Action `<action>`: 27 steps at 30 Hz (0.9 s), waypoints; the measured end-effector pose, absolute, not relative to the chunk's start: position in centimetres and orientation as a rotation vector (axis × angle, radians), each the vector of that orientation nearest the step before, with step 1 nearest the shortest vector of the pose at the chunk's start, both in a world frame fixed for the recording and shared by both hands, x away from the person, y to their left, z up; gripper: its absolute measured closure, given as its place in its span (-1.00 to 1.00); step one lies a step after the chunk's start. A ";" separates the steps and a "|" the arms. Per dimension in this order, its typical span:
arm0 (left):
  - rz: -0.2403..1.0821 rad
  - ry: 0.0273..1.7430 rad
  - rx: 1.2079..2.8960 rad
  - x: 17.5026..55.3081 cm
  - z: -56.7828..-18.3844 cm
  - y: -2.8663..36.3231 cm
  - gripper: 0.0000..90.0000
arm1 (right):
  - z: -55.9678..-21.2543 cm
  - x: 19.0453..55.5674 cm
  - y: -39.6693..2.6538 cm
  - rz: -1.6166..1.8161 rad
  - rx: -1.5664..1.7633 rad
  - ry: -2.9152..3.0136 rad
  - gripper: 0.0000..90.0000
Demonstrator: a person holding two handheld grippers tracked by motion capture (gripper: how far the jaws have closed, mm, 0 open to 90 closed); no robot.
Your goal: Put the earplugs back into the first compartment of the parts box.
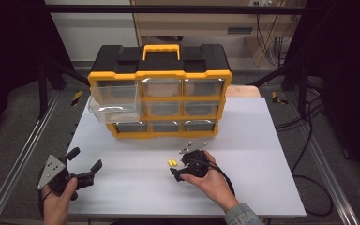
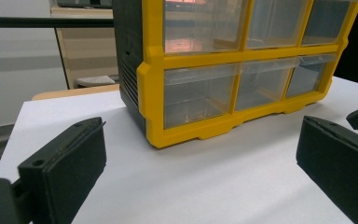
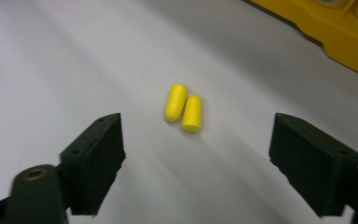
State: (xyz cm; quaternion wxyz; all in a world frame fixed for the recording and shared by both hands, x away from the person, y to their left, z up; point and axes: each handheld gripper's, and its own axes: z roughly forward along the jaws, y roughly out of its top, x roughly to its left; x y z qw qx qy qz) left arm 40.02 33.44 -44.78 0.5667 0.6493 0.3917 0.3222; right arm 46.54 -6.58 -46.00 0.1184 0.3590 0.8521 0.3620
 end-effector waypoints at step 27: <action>0.752 0.917 1.537 40.1 -44.8 33.3 -0.97 | -47.3 47.9 -5.4 1.060 1.122 2.508 0.59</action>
